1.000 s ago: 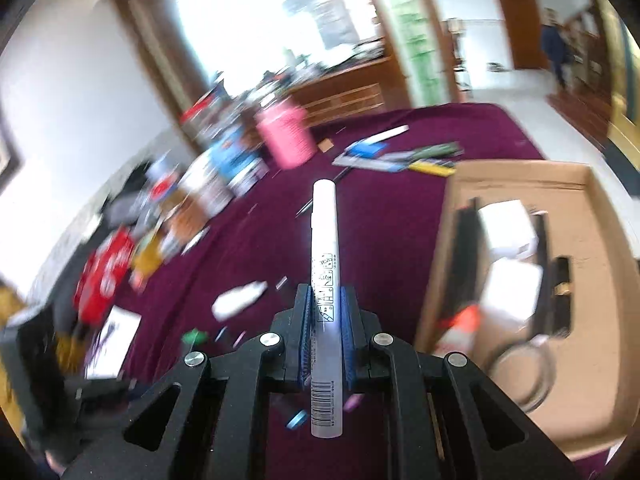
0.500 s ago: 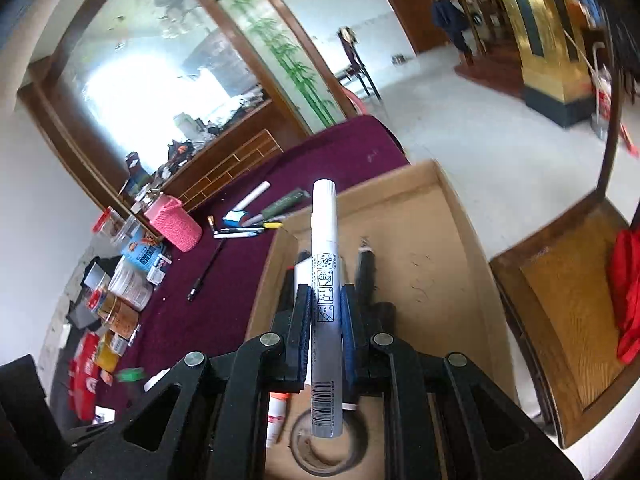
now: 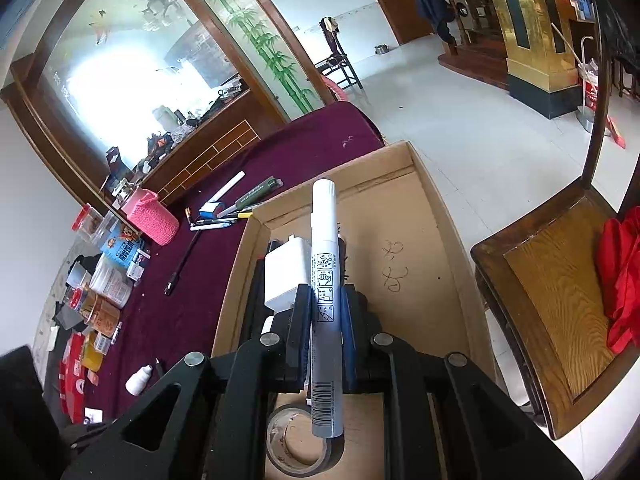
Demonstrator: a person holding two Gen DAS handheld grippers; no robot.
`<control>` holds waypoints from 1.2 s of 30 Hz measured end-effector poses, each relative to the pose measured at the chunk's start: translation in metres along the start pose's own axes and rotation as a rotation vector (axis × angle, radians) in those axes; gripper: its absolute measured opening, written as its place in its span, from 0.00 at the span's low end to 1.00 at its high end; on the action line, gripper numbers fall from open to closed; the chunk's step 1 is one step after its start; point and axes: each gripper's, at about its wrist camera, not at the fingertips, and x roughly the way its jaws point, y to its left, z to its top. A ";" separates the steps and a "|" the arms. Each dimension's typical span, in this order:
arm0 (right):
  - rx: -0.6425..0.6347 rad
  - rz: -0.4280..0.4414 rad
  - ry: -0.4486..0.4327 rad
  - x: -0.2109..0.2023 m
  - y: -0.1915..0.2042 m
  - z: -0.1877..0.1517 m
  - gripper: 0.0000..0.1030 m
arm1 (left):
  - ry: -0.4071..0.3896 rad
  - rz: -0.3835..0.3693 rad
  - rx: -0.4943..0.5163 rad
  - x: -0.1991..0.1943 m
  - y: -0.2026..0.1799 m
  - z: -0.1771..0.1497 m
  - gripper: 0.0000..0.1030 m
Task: Organize rigid objects
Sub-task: 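Carry the green-capped marker and the white marker over the cardboard tray, then open the left gripper to drop its marker in the tray while the right gripper lowers the white marker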
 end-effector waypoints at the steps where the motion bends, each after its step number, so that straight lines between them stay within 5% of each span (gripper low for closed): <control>1: 0.003 0.001 -0.003 -0.001 -0.001 0.000 0.12 | 0.002 -0.014 0.033 -0.008 -0.002 -0.007 0.12; 6: 0.025 0.014 -0.014 -0.004 -0.004 0.001 0.12 | 0.077 -0.105 0.210 -0.035 -0.016 -0.046 0.12; 11: 0.035 0.024 -0.016 -0.004 -0.003 0.000 0.12 | 0.118 -0.146 0.273 -0.039 -0.028 -0.067 0.12; 16: 0.053 0.031 -0.014 -0.002 -0.006 -0.002 0.12 | 0.122 -0.116 0.245 -0.023 -0.029 -0.061 0.12; 21: 0.051 0.044 -0.019 -0.004 -0.006 -0.001 0.12 | 0.067 0.066 0.275 -0.003 -0.025 -0.040 0.12; 28: 0.031 -0.033 0.002 0.001 -0.008 -0.001 0.12 | 0.091 -0.032 0.211 -0.001 -0.016 -0.030 0.12; 36: 0.036 -0.137 0.074 0.017 -0.018 -0.006 0.12 | 0.015 -0.008 0.172 -0.033 0.007 -0.038 0.12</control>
